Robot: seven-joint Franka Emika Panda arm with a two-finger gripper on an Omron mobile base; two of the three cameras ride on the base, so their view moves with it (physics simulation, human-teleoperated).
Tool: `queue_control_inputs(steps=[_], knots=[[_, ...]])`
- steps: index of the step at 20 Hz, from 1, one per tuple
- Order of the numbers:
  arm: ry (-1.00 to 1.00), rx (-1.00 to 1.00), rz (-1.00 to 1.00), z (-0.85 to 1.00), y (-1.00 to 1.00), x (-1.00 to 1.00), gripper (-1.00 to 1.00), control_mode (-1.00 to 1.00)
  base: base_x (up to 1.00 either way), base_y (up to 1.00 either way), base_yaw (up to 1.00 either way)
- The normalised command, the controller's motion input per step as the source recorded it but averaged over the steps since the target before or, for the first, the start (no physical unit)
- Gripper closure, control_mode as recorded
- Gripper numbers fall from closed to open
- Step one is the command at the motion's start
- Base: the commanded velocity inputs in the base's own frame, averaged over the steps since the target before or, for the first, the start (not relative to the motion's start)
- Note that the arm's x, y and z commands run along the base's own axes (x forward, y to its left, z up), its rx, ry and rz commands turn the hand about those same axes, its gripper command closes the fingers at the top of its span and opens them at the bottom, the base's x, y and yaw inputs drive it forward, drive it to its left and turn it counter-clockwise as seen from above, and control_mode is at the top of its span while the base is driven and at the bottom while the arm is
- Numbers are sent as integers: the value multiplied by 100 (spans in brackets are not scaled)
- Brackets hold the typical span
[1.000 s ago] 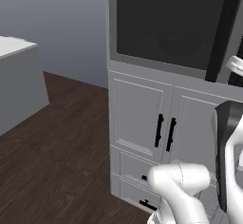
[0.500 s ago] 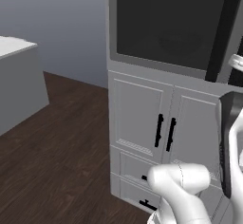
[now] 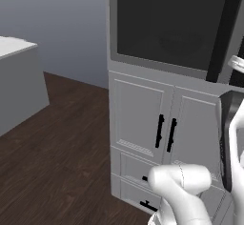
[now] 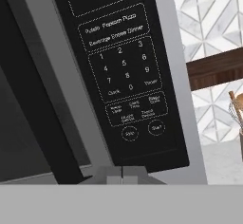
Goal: Pick the bell pepper from the sink and place it in the bowl. Then pick the bowl and place it in the microwave. Then close the microwave door and press the start button.
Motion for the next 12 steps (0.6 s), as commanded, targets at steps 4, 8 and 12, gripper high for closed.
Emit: queue_control_inputs(steps=[4, 8, 12], knots=[[0, 0, 0, -8, -28, 18, 100, -100, 0, 0, 0], [0, 2, 0, 0, -37, 4, 100, -100, 0, 0, 0], [0, 3, 0, 0, -41, 0, 100, -100, 0, 0, 0]])
